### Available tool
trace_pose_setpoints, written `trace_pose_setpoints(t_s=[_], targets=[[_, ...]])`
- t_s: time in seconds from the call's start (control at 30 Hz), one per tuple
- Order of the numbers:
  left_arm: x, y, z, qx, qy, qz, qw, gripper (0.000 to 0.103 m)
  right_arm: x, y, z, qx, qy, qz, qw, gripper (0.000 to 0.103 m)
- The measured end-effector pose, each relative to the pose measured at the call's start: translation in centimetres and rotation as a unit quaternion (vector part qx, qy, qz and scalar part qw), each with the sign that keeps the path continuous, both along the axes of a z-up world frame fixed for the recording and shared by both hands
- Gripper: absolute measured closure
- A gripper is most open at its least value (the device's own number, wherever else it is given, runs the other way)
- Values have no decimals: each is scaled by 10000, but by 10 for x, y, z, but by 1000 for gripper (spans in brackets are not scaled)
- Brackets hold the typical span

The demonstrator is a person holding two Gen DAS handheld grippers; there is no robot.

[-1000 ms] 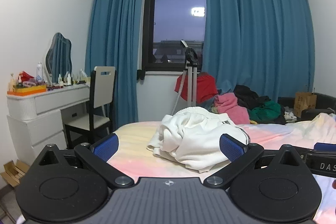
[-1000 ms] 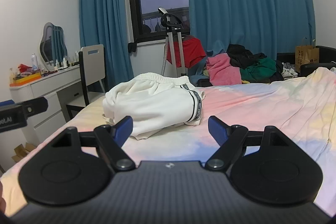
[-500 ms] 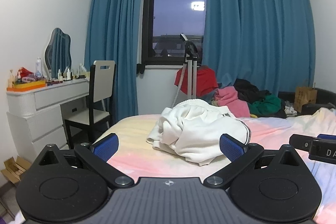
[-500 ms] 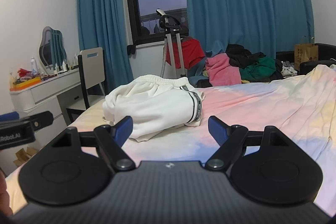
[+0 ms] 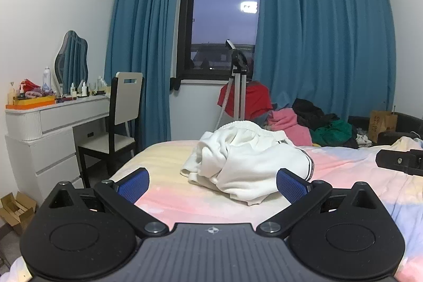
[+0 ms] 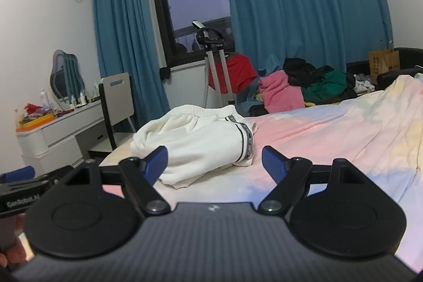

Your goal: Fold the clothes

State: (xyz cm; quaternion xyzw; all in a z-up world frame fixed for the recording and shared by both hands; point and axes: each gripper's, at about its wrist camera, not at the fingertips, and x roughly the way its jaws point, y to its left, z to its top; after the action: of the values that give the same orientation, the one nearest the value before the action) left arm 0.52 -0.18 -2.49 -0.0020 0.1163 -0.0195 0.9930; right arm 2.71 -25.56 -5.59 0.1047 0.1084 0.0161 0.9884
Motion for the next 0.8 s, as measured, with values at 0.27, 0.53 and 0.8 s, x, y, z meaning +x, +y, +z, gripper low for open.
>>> trace_pose_setpoints(t_s=[0.27,0.53,0.8], targets=[[1,-1,-2,64,-62,35,10000,0,0,4,0,-177,-97,-54,9998,64],[19,-10,15,50,11,-66,10000,0,2,-10,-4,-55,-75,-353,9993,79],[46,-35,26,325,-57,-264,9991,0,2,-30,-11,207,-249,-573,9978,78]])
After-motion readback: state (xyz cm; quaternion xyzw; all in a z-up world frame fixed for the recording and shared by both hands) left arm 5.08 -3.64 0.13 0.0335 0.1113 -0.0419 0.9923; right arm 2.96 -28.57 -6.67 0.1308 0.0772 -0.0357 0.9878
